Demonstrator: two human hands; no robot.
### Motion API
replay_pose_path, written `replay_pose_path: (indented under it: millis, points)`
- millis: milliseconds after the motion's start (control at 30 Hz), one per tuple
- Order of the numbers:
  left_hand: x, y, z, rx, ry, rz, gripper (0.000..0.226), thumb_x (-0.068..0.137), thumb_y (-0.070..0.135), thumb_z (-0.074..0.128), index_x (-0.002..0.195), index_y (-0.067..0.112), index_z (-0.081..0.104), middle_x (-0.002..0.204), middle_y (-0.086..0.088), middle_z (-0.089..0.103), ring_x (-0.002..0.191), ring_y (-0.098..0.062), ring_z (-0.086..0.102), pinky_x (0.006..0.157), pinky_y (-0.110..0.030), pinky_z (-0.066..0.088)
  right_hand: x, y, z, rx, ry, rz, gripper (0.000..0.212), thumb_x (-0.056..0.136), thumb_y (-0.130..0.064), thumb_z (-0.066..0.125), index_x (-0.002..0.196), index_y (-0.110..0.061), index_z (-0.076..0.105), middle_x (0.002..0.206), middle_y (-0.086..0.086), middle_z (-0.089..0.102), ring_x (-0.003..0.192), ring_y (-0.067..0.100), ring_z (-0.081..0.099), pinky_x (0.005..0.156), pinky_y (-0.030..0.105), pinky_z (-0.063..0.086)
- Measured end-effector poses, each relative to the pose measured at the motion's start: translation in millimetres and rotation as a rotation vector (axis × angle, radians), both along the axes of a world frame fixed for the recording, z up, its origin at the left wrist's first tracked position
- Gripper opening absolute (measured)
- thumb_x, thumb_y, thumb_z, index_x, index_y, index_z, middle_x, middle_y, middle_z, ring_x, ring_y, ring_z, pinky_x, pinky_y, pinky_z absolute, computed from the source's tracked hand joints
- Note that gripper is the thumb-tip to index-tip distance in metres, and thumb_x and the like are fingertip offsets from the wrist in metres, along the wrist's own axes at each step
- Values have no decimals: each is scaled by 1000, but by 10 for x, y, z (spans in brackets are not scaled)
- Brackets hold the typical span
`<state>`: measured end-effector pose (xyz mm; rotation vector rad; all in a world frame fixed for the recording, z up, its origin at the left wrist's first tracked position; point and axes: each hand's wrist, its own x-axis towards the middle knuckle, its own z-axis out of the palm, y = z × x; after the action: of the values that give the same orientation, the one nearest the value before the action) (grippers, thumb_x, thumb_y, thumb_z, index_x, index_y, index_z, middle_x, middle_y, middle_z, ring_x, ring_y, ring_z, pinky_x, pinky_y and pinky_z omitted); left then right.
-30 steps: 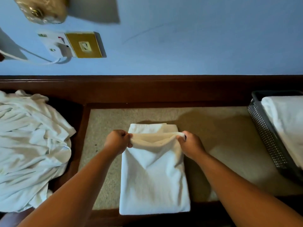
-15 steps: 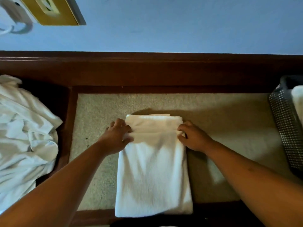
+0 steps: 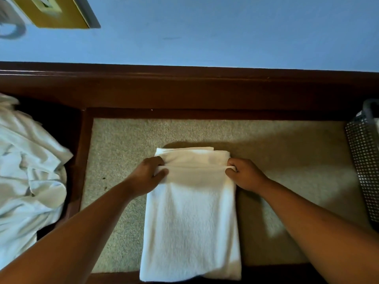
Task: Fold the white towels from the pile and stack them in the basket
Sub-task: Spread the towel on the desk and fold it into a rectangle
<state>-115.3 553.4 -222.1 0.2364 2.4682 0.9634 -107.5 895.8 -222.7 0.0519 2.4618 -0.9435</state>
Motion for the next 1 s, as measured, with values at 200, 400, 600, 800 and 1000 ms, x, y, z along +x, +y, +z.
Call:
replay_pose_path:
  millis: [200, 400, 600, 800, 1000]
  points:
    - [-192, -24, 5, 89, -84, 207, 21, 90, 42, 66, 89, 23, 59, 88, 3, 65, 77, -14, 61, 61, -30, 46, -78, -65, 72, -38, 142, -102, 19, 79, -30, 50, 65, -20, 42, 59, -2, 47, 55, 15, 44, 52, 34, 36]
    - [-513, 116, -137, 40, -59, 401, 24, 91, 35, 72, 101, 22, 54, 90, 3, 59, 79, -18, 58, 58, -27, 39, -445, -174, -112, 165, 164, -160, 16, 92, -28, 53, 83, -15, 50, 81, 6, 54, 74, 27, 55, 62, 37, 43]
    - [-641, 225, -145, -207, -150, 453, 69, 78, 63, 75, 120, 11, 56, 102, -5, 62, 90, -25, 63, 67, -30, 47, -492, -318, -288, 257, 67, -392, 36, 95, -36, 60, 120, -12, 52, 120, 12, 57, 105, 32, 59, 84, 38, 52]
    - [-750, 166, 97, -96, -600, 474, 96, 47, 56, 91, 125, 9, 58, 114, -6, 68, 100, -24, 67, 85, -36, 57, -379, -492, -110, -81, -116, -671, 40, 88, -24, 68, 124, -10, 58, 117, 6, 67, 103, 24, 64, 80, 28, 47]
    - [-554, -36, 868, 296, -475, 458, 71, 49, 41, 95, 109, 11, 71, 101, -10, 77, 96, -32, 73, 92, -55, 57, -416, -472, 794, -320, -40, -692, 20, 87, -12, 63, 105, -22, 67, 104, 5, 72, 94, 24, 69, 80, 36, 55]
